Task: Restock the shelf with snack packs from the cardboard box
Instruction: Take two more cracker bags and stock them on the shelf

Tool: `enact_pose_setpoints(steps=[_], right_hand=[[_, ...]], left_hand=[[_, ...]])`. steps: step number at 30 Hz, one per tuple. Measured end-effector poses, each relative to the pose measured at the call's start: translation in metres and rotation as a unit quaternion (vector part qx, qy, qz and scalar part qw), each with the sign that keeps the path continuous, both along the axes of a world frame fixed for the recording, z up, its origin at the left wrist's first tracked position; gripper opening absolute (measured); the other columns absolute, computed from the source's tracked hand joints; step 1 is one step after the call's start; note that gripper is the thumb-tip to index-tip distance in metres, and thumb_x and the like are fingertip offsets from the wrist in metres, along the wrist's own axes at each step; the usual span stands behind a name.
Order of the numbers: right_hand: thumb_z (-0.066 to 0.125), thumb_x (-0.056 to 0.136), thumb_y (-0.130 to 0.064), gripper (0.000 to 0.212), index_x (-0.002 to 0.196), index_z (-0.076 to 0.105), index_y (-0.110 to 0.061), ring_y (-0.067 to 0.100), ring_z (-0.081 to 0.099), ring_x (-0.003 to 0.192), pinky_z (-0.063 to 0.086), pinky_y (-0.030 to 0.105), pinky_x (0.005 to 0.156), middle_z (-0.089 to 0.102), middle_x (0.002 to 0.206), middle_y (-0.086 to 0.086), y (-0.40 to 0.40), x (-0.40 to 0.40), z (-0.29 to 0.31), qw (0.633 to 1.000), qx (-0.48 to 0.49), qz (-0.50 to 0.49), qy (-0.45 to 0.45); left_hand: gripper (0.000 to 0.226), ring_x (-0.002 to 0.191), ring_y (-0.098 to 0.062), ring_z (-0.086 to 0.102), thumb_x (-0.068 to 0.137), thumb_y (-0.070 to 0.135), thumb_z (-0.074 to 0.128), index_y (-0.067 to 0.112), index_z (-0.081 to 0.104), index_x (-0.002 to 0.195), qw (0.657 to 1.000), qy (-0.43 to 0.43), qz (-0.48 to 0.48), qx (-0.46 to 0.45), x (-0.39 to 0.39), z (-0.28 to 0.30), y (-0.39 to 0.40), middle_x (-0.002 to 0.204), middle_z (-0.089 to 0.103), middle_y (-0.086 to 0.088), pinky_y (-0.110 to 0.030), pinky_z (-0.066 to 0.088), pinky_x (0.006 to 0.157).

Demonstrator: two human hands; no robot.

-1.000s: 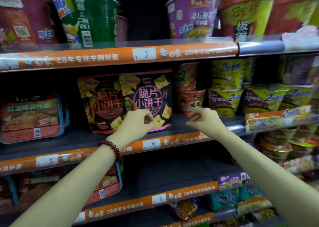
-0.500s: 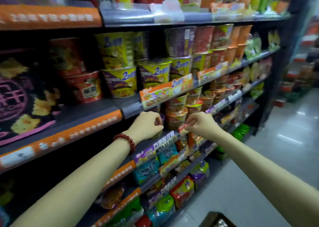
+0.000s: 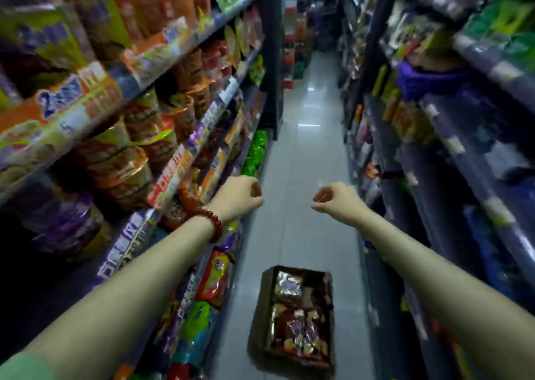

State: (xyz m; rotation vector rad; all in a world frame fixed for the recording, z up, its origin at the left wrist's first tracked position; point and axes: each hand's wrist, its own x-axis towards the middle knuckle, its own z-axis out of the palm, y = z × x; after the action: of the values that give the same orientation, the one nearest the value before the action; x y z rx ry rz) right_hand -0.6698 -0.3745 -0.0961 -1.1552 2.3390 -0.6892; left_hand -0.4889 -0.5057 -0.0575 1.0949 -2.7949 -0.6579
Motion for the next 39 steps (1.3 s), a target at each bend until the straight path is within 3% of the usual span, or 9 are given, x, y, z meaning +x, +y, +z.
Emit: enact_pose_setpoints(steps=[6, 10, 17, 20, 25, 30, 33, 35, 39], right_hand=[[0.073, 0.079, -0.021, 0.021, 0.096, 0.074, -0.009, 0.019, 0.067, 0.094, 0.037, 0.016, 0.069, 0.074, 0.096, 0.011, 0.035, -0.026, -0.075, 0.993, 0.043, -0.101, -0.031], [0.072, 0.079, -0.026, 0.017, 0.091, 0.074, -0.013, 0.018, 0.067, 0.093, 0.046, 0.023, 0.077, 0.074, 0.091, 0.007, 0.050, -0.037, -0.153, 0.988, 0.057, -0.134, -0.049], [0.067, 0.083, -0.023, 0.019, 0.095, 0.072, -0.008, 0.018, 0.064, 0.090, 0.041, 0.020, 0.073, 0.072, 0.093, 0.007, 0.064, -0.044, -0.329, 0.984, 0.056, -0.157, -0.059], [0.065, 0.084, -0.024, 0.020, 0.095, 0.071, -0.008, 0.019, 0.064, 0.091, 0.040, 0.021, 0.071, 0.072, 0.095, 0.009, 0.069, -0.042, -0.418, 0.982, 0.066, -0.168, -0.058], [0.068, 0.082, -0.025, 0.023, 0.098, 0.068, -0.008, 0.026, 0.064, 0.096, 0.050, 0.036, 0.086, 0.071, 0.096, 0.012, 0.072, -0.043, -0.568, 0.977, 0.061, -0.197, -0.060], [0.069, 0.083, -0.030, 0.036, 0.110, 0.062, -0.006, 0.029, 0.062, 0.100, 0.050, 0.039, 0.085, 0.068, 0.105, 0.013, 0.072, -0.053, -0.687, 0.973, 0.048, -0.225, -0.015], [0.068, 0.083, -0.036, 0.047, 0.119, 0.057, -0.007, 0.027, 0.059, 0.105, 0.049, 0.037, 0.084, 0.064, 0.113, 0.012, 0.071, -0.063, -0.740, 0.966, 0.021, -0.257, 0.016], [0.068, 0.082, -0.040, 0.050, 0.119, 0.057, -0.007, 0.027, 0.058, 0.105, 0.049, 0.037, 0.084, 0.063, 0.114, 0.012, 0.071, -0.066, -0.763, 0.962, -0.002, -0.272, 0.033], [0.068, 0.083, -0.039, 0.040, 0.109, 0.060, -0.009, 0.024, 0.060, 0.097, 0.050, 0.035, 0.077, 0.066, 0.105, 0.009, 0.074, -0.062, -0.782, 0.961, -0.015, -0.277, 0.022]], left_hand=[[0.012, 0.090, -0.025, 0.067, 0.080, 0.020, 0.062, 0.013, 0.070, 0.086, 0.997, -0.014, -0.053, 0.049, -0.053, -0.075, 0.009, 0.089, 0.074, -0.010, -0.033, 0.052, 0.079], [0.015, 0.092, -0.024, 0.066, 0.085, 0.019, 0.061, 0.011, 0.069, 0.093, 0.994, -0.020, -0.070, 0.081, -0.074, -0.157, 0.021, 0.095, 0.073, -0.010, -0.027, 0.048, 0.077], [0.016, 0.088, -0.021, 0.066, 0.089, 0.022, 0.059, 0.011, 0.066, 0.100, 0.988, -0.025, -0.082, 0.126, -0.091, -0.348, 0.031, 0.098, 0.071, -0.009, -0.032, 0.054, 0.076], [0.016, 0.085, -0.019, 0.064, 0.090, 0.021, 0.060, 0.012, 0.066, 0.101, 0.987, -0.034, -0.087, 0.133, -0.093, -0.438, 0.031, 0.100, 0.069, -0.008, -0.026, 0.048, 0.068], [0.019, 0.091, -0.020, 0.062, 0.088, 0.032, 0.059, 0.020, 0.065, 0.102, 0.991, -0.020, -0.077, 0.111, -0.088, -0.585, 0.023, 0.097, 0.068, -0.002, -0.031, 0.050, 0.075], [0.020, 0.084, -0.014, 0.063, 0.092, 0.032, 0.057, 0.018, 0.065, 0.105, 0.990, 0.029, -0.077, 0.118, -0.090, -0.704, 0.018, 0.096, 0.066, 0.001, -0.027, 0.050, 0.068], [0.020, 0.092, -0.020, 0.064, 0.093, 0.031, 0.056, 0.018, 0.065, 0.106, 0.988, 0.037, -0.089, 0.123, -0.091, -0.755, 0.017, 0.095, 0.069, -0.003, -0.033, 0.055, 0.075], [0.019, 0.082, -0.021, 0.067, 0.093, 0.028, 0.056, 0.016, 0.064, 0.105, 0.987, 0.039, -0.092, 0.123, -0.088, -0.776, 0.018, 0.092, 0.069, -0.005, -0.037, 0.056, 0.073], [0.016, 0.081, -0.014, 0.062, 0.093, 0.025, 0.056, 0.015, 0.064, 0.102, 0.986, 0.031, -0.079, 0.141, -0.072, -0.795, 0.023, 0.094, 0.068, -0.003, -0.021, 0.051, 0.064]])
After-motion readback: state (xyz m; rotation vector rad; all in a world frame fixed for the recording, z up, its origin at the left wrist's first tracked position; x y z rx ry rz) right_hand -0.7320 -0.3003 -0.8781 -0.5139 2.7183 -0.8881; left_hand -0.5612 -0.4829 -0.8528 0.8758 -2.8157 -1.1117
